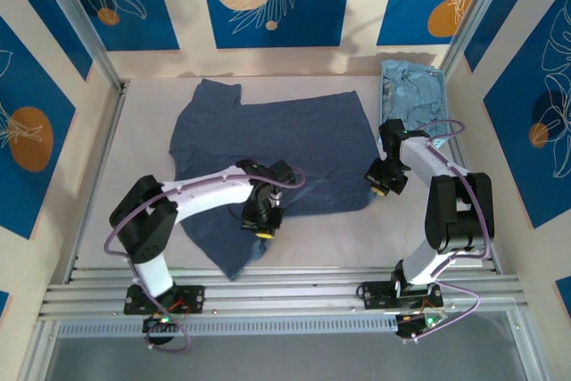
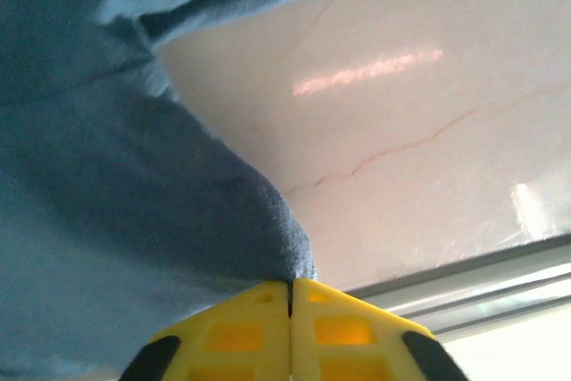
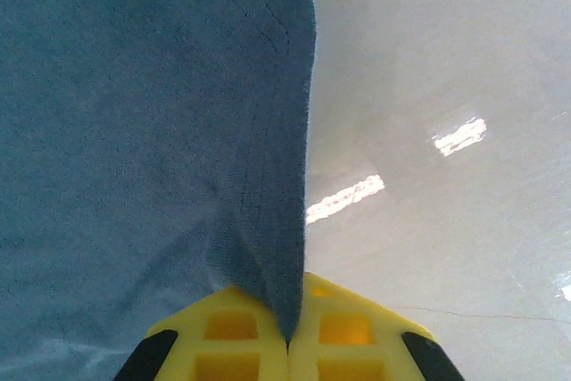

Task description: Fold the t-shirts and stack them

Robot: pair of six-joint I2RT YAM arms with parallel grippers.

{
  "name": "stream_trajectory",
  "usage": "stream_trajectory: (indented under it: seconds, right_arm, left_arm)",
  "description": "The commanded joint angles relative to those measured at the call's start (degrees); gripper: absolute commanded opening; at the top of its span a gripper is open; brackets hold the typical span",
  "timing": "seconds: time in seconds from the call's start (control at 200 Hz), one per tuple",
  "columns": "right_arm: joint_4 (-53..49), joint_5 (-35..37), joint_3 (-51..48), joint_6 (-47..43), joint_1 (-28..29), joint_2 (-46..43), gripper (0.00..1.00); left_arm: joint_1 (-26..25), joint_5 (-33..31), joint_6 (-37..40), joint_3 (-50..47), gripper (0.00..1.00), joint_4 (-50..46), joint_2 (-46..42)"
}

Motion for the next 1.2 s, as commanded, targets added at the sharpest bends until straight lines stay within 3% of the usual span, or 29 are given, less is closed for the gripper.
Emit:
stream_trajectory:
  seconds: [0.0,0.05,0.12,0.22,0.375,0.49,0.61,1.04,1.195]
  right_arm:
    - [-0.8,-1.2,0.0,-0.1,-0.3,0.3,0.00]
    - [-1.0,-1.1,0.1,-0.2,-0.3,0.2,0.00]
    - [-1.2,-0.7,0.3,-0.7,-0.3,-0.2,0.00]
    - [-1.6,-0.3,0.7,-1.1,-0.3,-0.2,0.00]
    - [-1.3,-0.8,0.9,-1.0,-0.3,0.4,0.00]
    - [-1.2,-0.9,0.9,-0.9,-0.2,1.1,0.00]
    - [-1.1,-1.0,0.9,-0.8,-0.2,1.5,0.00]
    - [1.7,-4.5,7.4,-0.9,0.8,11.2,0.00]
    - [1.0,-4.6,11.8,-0.6,1.4,13.9,0.00]
  left_arm:
    - [2.7,2.9,-1.9,2.6,0.33,2.4,1.5]
    - [3.4,2.0,-1.7,3.7,0.51,1.4,0.4]
    - [4.5,-0.1,-1.3,5.4,0.59,-1.8,-1.9]
    - [9.1,-4.3,-1.8,5.3,0.58,-5.6,-6.1]
    - [24.4,-5.2,-4.9,-4.2,0.48,-0.2,-8.7]
    - [34.0,-7.1,-4.9,-5.2,0.45,4.9,-3.6]
    - [40.3,-9.3,-2.7,-0.6,0.44,5.6,5.2]
    - [48.3,-12.4,8.7,25.6,0.51,2.0,27.1]
    - [48.1,-14.4,11.4,32.9,0.56,-1.4,27.2]
